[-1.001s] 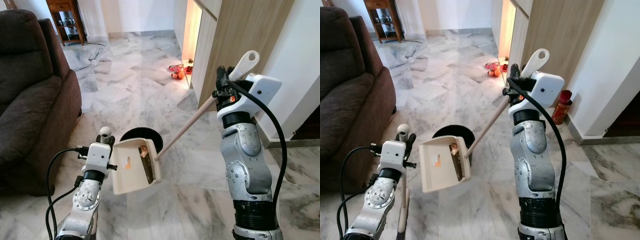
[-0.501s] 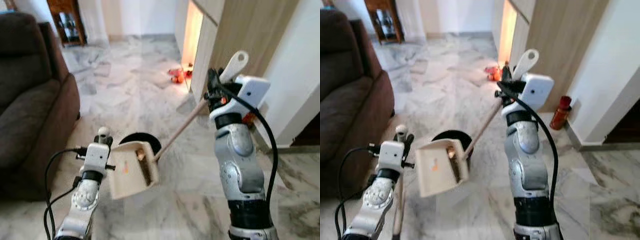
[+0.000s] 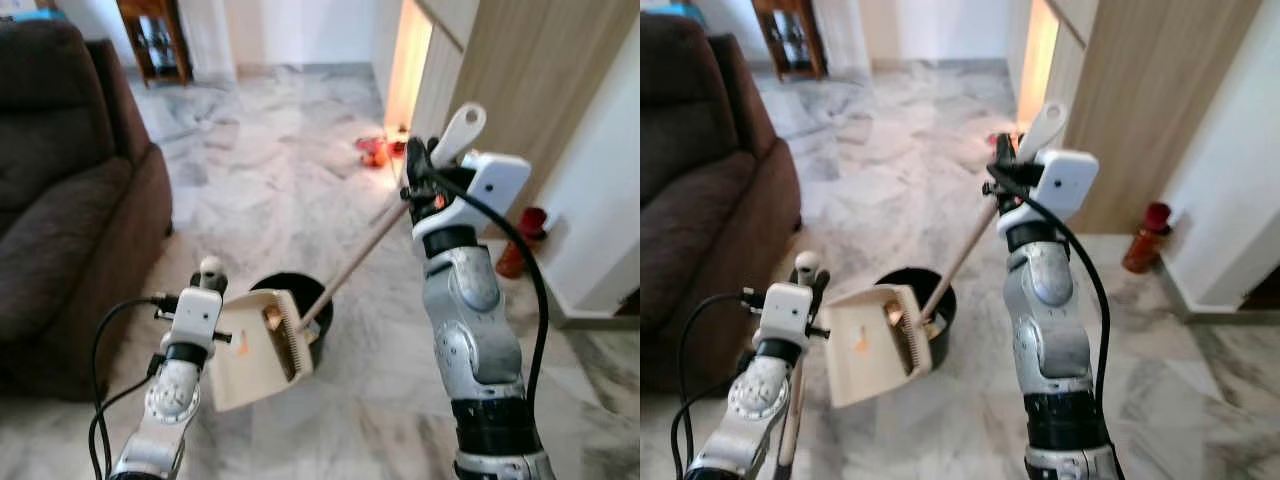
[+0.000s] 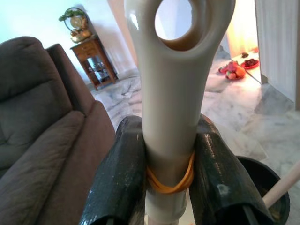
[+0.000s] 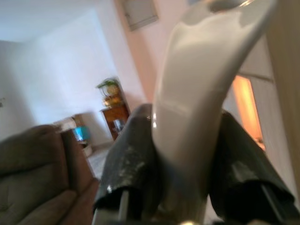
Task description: Sweep floor
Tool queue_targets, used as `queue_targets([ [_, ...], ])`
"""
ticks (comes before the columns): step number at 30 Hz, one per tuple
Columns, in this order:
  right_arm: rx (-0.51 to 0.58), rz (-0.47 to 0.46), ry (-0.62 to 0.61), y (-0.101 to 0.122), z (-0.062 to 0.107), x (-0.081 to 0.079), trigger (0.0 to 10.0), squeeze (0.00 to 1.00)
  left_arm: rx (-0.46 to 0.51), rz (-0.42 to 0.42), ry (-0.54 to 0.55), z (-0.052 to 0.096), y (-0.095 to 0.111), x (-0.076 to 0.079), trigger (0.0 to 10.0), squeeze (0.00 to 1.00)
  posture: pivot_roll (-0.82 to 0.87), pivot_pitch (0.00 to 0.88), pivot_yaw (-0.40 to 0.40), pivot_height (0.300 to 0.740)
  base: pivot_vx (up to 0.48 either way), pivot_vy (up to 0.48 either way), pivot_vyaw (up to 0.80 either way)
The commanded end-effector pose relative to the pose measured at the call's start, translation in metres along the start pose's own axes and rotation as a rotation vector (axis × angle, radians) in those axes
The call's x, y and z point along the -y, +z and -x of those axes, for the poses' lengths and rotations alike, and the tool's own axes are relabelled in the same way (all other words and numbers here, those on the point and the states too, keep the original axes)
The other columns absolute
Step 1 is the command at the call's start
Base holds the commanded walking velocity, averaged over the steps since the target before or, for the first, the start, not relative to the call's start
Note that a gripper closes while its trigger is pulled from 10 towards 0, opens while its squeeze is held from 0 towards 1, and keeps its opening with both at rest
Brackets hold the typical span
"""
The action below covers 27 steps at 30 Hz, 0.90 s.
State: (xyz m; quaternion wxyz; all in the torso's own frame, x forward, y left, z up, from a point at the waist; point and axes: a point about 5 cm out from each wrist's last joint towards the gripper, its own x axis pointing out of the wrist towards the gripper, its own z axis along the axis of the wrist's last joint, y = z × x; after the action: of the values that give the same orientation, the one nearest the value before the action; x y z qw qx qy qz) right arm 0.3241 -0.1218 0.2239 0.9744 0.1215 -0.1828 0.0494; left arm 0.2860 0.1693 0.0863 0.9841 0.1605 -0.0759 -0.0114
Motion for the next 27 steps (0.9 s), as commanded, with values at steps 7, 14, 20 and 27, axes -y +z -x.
queue_targets([
  [7,0.076,-0.009,0.031,0.0151,-0.0049,-0.0089,10.0,0.0,0.042,-0.012,0.027,-0.003,0.0066,-0.0082,10.0,0.0,0.15,0.0,0.027,0.74,0.314,0.0,0.0],
  [14,0.081,-0.012,0.035,0.0159,-0.0054,-0.0098,10.0,0.0,0.051,-0.004,0.036,-0.0048,0.0087,-0.0088,10.0,0.0,0.15,0.0,0.027,0.74,0.312,0.0,0.0],
  [20,0.08,-0.013,0.036,0.0158,-0.0055,-0.0099,10.0,0.0,0.051,-0.004,0.036,-0.0049,0.0087,-0.0089,10.0,0.0,0.15,0.0,0.027,0.74,0.311,0.0,0.0],
  [27,0.087,-0.019,0.037,0.0175,-0.006,-0.0101,10.0,0.0,0.055,-0.003,0.039,-0.0055,0.0096,-0.0088,10.0,0.0,0.15,0.0,0.025,0.74,0.313,0.0,0.0],
])
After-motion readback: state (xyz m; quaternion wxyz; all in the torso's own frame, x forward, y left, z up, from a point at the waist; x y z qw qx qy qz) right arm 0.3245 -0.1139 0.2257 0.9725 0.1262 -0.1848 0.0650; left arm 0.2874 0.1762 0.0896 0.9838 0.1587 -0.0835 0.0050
